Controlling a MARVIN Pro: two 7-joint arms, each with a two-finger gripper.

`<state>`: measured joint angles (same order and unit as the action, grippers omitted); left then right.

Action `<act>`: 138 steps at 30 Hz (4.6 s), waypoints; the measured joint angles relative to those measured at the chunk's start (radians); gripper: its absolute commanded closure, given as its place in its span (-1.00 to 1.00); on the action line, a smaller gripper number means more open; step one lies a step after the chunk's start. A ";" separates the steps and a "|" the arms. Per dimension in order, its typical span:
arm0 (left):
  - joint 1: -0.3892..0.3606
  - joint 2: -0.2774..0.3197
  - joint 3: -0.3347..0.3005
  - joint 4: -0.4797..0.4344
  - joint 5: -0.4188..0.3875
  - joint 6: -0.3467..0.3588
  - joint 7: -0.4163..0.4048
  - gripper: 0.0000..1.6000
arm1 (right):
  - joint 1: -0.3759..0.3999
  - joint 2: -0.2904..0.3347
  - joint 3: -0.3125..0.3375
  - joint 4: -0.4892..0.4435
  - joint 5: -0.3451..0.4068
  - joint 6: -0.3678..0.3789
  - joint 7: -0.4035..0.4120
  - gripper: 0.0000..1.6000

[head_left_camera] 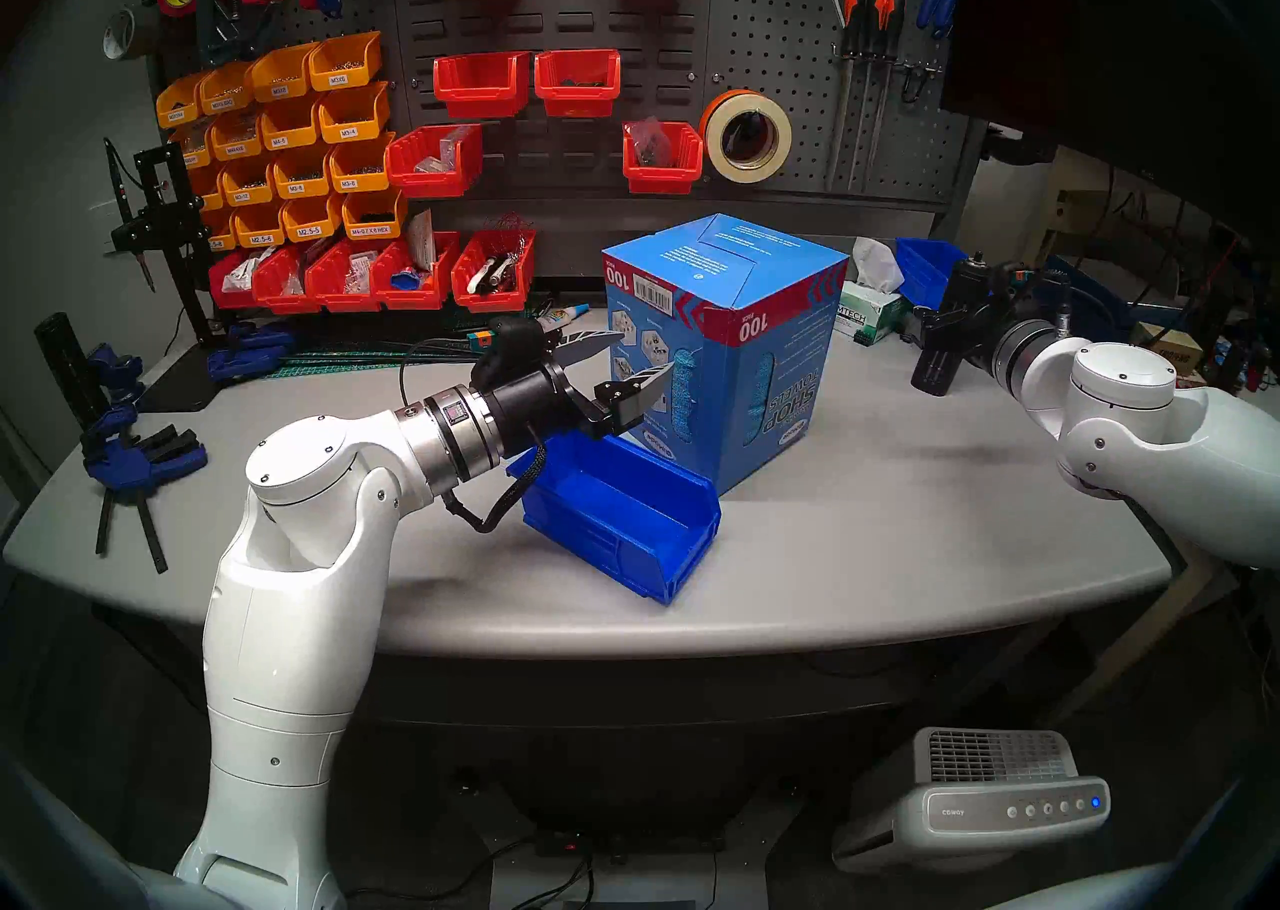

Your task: Take out a shop towel

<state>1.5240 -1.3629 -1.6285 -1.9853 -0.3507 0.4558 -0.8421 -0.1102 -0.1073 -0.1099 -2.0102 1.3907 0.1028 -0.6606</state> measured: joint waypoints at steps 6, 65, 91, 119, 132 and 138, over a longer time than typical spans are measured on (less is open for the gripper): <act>0.006 -0.001 -0.010 0.000 0.000 0.000 0.012 -1.00 | 0.016 0.001 0.010 0.022 -0.030 0.064 0.085 -1.00; 0.083 -0.049 -0.071 -0.080 -0.008 0.007 0.027 -1.00 | 0.183 -0.010 0.106 0.185 -0.696 -0.041 1.278 -1.00; 0.090 -0.060 -0.080 -0.104 -0.005 0.065 0.027 -1.00 | 0.213 -0.167 0.132 0.517 -0.409 -0.130 1.736 -1.00; 0.111 -0.037 -0.105 -0.149 0.004 0.097 0.008 -1.00 | 0.167 -0.257 0.102 0.640 -0.312 -0.155 1.732 -1.00; 0.074 0.016 -0.055 -0.110 0.047 0.095 -0.025 -1.00 | 0.154 -0.275 0.094 0.676 -0.294 -0.185 1.736 -1.00; 0.031 0.025 -0.016 -0.052 0.092 0.081 -0.014 -1.00 | 0.154 -0.271 0.093 0.678 -0.290 -0.189 1.750 -1.00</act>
<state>1.5555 -1.3379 -1.6447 -2.0377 -0.2591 0.5372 -0.8564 0.0435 -0.3784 -0.0164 -1.3318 1.1007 -0.0865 1.0898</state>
